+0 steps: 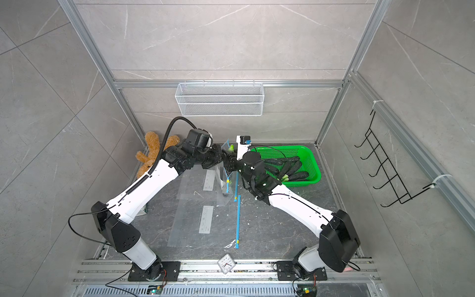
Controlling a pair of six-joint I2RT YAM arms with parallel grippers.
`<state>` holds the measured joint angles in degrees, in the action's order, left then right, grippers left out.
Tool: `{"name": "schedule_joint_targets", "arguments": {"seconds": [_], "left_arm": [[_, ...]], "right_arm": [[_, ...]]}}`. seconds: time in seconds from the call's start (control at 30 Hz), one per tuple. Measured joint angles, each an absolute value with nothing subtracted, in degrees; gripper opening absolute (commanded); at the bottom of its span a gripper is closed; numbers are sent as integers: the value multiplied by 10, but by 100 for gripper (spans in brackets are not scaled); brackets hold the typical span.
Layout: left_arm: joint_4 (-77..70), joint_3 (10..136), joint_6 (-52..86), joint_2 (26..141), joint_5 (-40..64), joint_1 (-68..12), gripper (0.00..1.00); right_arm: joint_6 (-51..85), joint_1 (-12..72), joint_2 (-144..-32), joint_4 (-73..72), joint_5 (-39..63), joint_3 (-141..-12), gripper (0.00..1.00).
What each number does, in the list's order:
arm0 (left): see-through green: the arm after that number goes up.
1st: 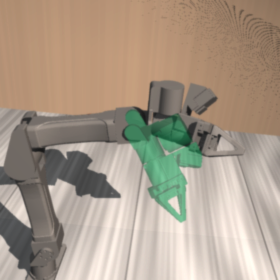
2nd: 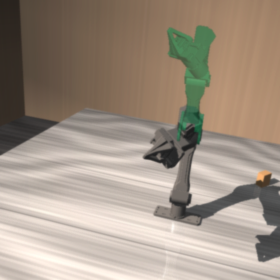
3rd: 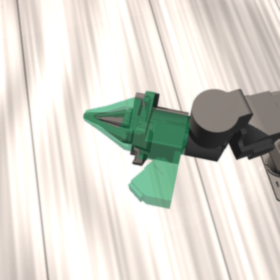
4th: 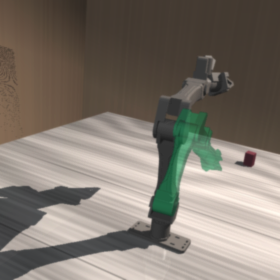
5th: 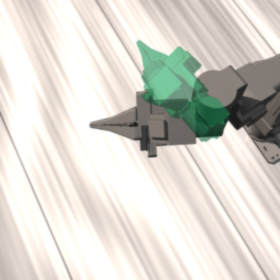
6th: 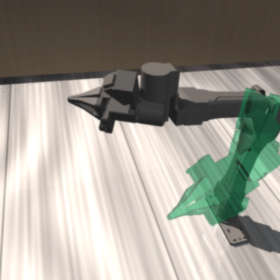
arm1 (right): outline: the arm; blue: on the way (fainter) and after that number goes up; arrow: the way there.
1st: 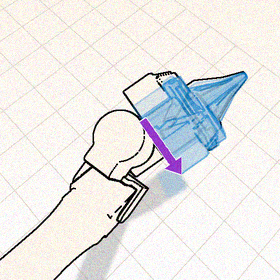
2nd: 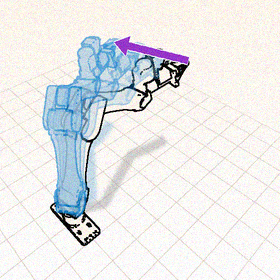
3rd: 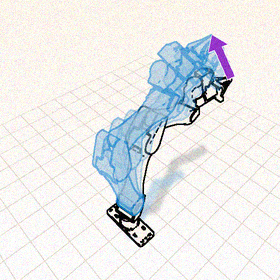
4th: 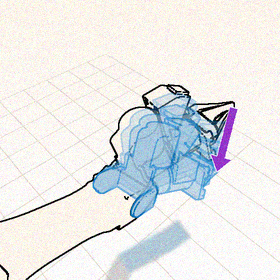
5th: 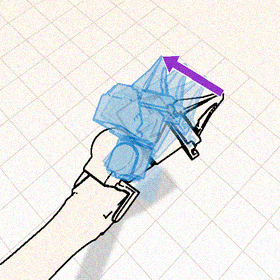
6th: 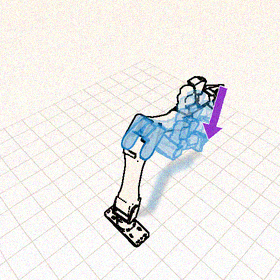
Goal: Place the eggplant in a zip-top bag and seal the zipper
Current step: Place the eggplant in the zipper food storage bag.
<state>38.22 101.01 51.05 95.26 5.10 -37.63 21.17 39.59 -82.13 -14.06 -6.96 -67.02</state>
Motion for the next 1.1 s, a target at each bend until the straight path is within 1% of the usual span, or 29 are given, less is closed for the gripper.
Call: {"name": "schedule_joint_targets", "arguments": {"seconds": [0.2,0.3,0.43,0.5,0.6,0.73,0.87,1.1], "left_arm": [[369,1010,521,941,51,-376,0],[363,1009,528,935,50,-376,0],[352,999,541,922,43,-376,0],[345,993,549,917,35,-376,0],[339,988,558,913,25,-376,0],[329,988,568,912,14,-376,0],[322,988,576,912,9,-376,0],[312,988,579,912,5,-376,0]], "right_arm": [[231,323,-738,-63,15,-685,62],[238,285,-699,-18,57,-685,59],[229,283,-670,51,122,-685,53],[222,284,-665,84,152,-685,53],[209,290,-660,135,186,-685,55],[182,336,-656,192,191,-686,56],[171,386,-643,194,187,-667,54],[169,413,-629,169,126,-597,54]]}}
